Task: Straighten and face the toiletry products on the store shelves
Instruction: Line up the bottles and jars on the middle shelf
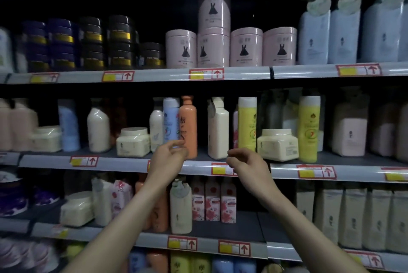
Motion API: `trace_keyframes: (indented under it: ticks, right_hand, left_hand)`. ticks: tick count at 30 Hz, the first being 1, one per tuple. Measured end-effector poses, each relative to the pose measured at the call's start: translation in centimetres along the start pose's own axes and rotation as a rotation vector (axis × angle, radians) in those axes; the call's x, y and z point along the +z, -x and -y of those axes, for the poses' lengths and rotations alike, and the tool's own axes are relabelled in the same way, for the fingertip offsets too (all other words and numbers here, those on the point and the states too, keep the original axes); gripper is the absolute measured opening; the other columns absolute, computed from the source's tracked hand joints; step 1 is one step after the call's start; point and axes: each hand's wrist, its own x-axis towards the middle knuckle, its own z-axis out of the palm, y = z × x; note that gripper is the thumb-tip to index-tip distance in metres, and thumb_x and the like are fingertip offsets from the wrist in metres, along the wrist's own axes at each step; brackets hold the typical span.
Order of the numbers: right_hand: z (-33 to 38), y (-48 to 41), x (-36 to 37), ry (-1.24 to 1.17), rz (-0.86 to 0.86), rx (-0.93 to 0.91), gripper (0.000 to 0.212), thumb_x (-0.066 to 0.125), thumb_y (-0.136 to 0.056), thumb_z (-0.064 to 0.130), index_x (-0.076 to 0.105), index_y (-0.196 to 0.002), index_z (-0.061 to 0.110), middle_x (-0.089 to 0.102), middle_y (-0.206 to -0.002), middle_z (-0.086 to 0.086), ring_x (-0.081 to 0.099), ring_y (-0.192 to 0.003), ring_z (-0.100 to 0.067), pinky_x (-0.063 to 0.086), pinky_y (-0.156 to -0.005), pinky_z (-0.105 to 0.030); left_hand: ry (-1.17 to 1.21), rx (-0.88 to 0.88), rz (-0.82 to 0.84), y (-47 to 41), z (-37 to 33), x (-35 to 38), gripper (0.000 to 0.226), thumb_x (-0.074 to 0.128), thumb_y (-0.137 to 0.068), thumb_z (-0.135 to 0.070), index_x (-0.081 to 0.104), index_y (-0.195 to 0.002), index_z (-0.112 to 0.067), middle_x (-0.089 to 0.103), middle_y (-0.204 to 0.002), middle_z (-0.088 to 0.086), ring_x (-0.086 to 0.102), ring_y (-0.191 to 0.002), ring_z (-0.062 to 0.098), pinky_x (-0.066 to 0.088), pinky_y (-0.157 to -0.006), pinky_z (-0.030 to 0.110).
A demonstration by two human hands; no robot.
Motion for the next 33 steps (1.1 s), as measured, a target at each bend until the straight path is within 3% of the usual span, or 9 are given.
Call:
trace_keyframes:
  ticks: [3,7,10,13,16,19,22,33]
  right_hand:
    - [0.5,-1.5,2.5,0.035,0.036,-0.023,0.028,0.068,-0.093,0.024,0.073,-0.119,0.017,0.074,-0.109,0.008,0.069,-0.106,-0.011,0.052,-0.094,-0.029]
    - [2.3,-4.9,6.3,0.137,0.071,-0.048,0.046,0.067,-0.093,0.024,0.064,-0.136,0.011,0.071,-0.128,-0.002,0.063,-0.123,-0.02,0.043,-0.092,-0.022]
    - [3.4,-7.5,8.9,0.129,0.058,-0.047,0.052,0.068,-0.093,0.023,0.054,-0.14,0.006,0.067,-0.129,-0.008,0.063,-0.119,-0.027,0.045,-0.088,-0.027]
    - [3.7,-9.6,11.2,0.137,0.038,-0.024,0.052,0.072,-0.089,0.028,0.054,-0.134,0.007,0.069,-0.127,-0.01,0.066,-0.114,-0.031,0.055,-0.092,-0.037]
    - [3.3,-10.7,12.7,0.172,0.013,-0.001,0.058,0.078,-0.084,0.037,0.056,-0.129,0.008,0.068,-0.127,-0.013,0.065,-0.117,-0.034,0.055,-0.095,-0.042]
    - [2.6,-11.1,13.5,0.185,-0.001,0.016,0.066,0.081,-0.08,0.047,0.056,-0.127,0.009,0.067,-0.127,-0.013,0.065,-0.117,-0.034,0.056,-0.096,-0.044]
    - [1.9,-11.4,14.0,0.187,0.001,0.028,0.07,0.081,-0.078,0.054,0.055,-0.126,0.011,0.067,-0.125,-0.011,0.066,-0.113,-0.033,0.057,-0.094,-0.046]
    - [1.4,-12.2,14.8,0.318,-0.016,-0.012,0.061,0.079,-0.087,0.033,0.043,-0.127,0.004,0.059,-0.131,-0.02,0.061,-0.118,-0.041,0.051,-0.094,-0.046]
  left_hand:
    - [-0.095,0.019,-0.086,-1.6,0.6,-1.5,0.031,0.065,-0.088,-0.017,0.066,-0.117,-0.028,0.075,-0.104,0.0,0.07,-0.092,0.021,0.051,-0.072,0.024]
    - [-0.194,-0.05,-0.101,-5.7,1.0,-2.9,0.056,0.073,-0.085,-0.019,0.054,-0.138,-0.019,0.066,-0.126,0.004,0.063,-0.112,0.023,0.05,-0.096,0.033]
    - [-0.276,-0.077,-0.081,-8.4,1.1,-2.8,0.07,0.078,-0.085,-0.022,0.045,-0.146,-0.016,0.059,-0.131,0.004,0.057,-0.125,0.028,0.047,-0.105,0.035]
    - [-0.319,-0.057,-0.038,-10.3,1.4,-2.3,0.06,0.079,-0.084,-0.025,0.053,-0.138,-0.016,0.064,-0.129,0.006,0.062,-0.12,0.028,0.05,-0.102,0.038]
    - [-0.367,-0.041,-0.024,-11.9,2.4,-1.9,0.045,0.08,-0.081,-0.037,0.064,-0.119,-0.02,0.073,-0.117,0.002,0.069,-0.108,0.025,0.055,-0.094,0.039]
    - [-0.441,0.001,-0.059,-12.2,2.9,-1.5,0.048,0.078,-0.082,-0.045,0.064,-0.12,-0.018,0.071,-0.116,0.003,0.067,-0.108,0.027,0.05,-0.084,0.031]
    - [-0.528,0.038,-0.096,-12.3,3.3,-1.0,0.056,0.076,-0.084,-0.047,0.059,-0.125,-0.013,0.067,-0.123,0.009,0.063,-0.113,0.032,0.051,-0.089,0.036]
    - [-0.638,0.071,-0.126,-12.9,3.8,-0.2,0.058,0.072,-0.091,-0.033,0.045,-0.134,-0.004,0.05,-0.134,0.02,0.056,-0.119,0.038,0.046,-0.094,0.041]
